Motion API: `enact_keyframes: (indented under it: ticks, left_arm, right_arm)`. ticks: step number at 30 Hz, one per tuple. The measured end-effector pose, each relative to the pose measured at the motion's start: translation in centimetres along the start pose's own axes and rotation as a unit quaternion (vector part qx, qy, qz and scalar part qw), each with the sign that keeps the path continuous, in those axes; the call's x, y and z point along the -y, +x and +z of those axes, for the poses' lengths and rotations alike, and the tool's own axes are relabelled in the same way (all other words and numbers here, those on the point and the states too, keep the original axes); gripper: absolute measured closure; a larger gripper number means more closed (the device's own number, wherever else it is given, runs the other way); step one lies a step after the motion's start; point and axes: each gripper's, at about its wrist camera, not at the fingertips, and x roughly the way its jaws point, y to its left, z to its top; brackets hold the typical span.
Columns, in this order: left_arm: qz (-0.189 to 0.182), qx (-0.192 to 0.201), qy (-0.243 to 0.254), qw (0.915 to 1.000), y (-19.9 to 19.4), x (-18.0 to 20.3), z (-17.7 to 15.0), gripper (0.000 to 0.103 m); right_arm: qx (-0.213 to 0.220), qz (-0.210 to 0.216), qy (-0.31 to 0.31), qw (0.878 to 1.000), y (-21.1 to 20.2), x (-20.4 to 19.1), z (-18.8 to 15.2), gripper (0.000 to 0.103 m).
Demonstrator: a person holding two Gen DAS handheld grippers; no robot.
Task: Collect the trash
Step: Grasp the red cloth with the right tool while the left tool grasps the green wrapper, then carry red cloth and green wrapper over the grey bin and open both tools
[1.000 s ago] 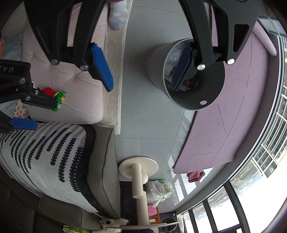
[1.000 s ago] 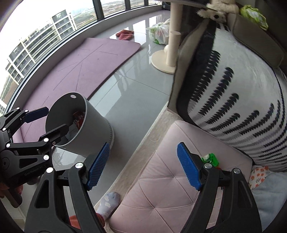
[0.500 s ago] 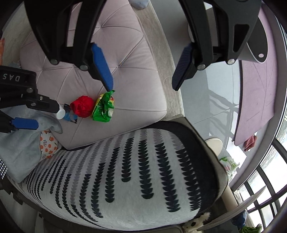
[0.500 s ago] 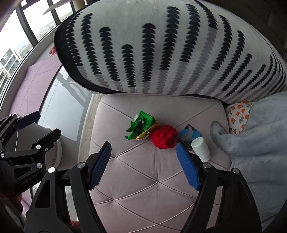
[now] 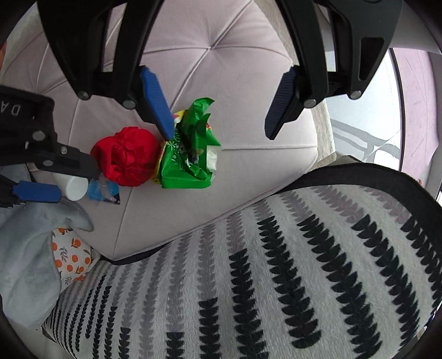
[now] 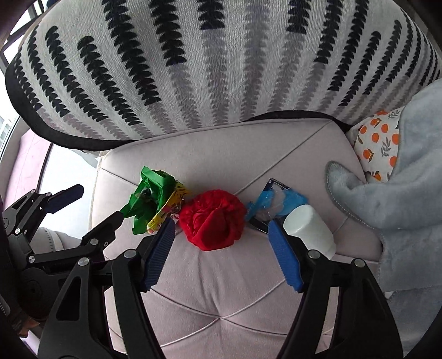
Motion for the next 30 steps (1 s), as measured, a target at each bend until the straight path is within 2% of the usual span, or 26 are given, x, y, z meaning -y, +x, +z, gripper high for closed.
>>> enact_keyframes:
  ticks: [9, 11, 12, 13, 14, 15, 19, 21, 23, 24, 30]
  left_arm:
    - [-0.005, -0.012, 0.014, 0.9998, 3.6, 1.2, 0.5, 0.035]
    - [-0.008, -0.02, 0.016, 0.9996, 4.5, 1.4, 0.2, 0.038]
    - [-0.014, -0.026, 0.014, 0.9995, 4.9, 1.5, 0.1, 0.047]
    - [-0.025, -0.035, 0.01, 0.999, 5.4, 1.5, 0.0, 0.064]
    - [-0.029, -0.046, 0.008, 0.9985, 5.7, 1.5, -0.1, 0.068]
    - [-0.034, -0.047, 0.004, 0.9983, 5.8, 1.5, -0.2, 0.074]
    - [-0.041, -0.049, -0.005, 0.9979, 5.3, 1.3, -0.2, 0.077]
    - [-0.043, -0.051, -0.011, 0.9977, 5.0, 1.0, -0.2, 0.077]
    - [-0.044, -0.052, -0.018, 0.9975, 4.5, 0.6, -0.3, 0.077]
    - [-0.044, -0.051, -0.022, 0.9975, 4.2, 0.3, -0.3, 0.077]
    - [-0.041, -0.051, -0.044, 0.9969, 1.7, -1.6, -0.5, 0.077]
  right_arm:
    - [-0.003, 0.002, 0.009, 1.0, 2.0, 0.4, -0.5, 0.035]
    - [-0.005, 0.001, 0.009, 1.0, 2.4, 0.6, -0.6, 0.035]
    - [-0.006, 0.0, 0.009, 1.0, 2.6, 0.6, -0.6, 0.035]
    - [-0.008, 0.0, 0.009, 1.0, 2.8, 0.6, -0.6, 0.035]
    - [-0.01, 0.0, 0.009, 1.0, 3.1, 0.7, -0.7, 0.035]
    - [-0.012, 0.002, 0.009, 1.0, 3.3, 0.6, -0.7, 0.04]
    - [-0.027, 0.013, 0.004, 1.0, 4.3, 0.3, -0.9, 0.059]
    - [-0.038, 0.018, -0.002, 0.999, 4.7, -0.1, -1.0, 0.083]
    - [-0.043, 0.022, -0.011, 0.999, 4.7, -0.7, -1.0, 0.092]
    - [-0.043, 0.023, -0.017, 0.999, 4.5, -1.0, -0.9, 0.101]
    - [-0.045, 0.035, -0.038, 0.998, 2.5, -2.9, -0.4, 0.102]
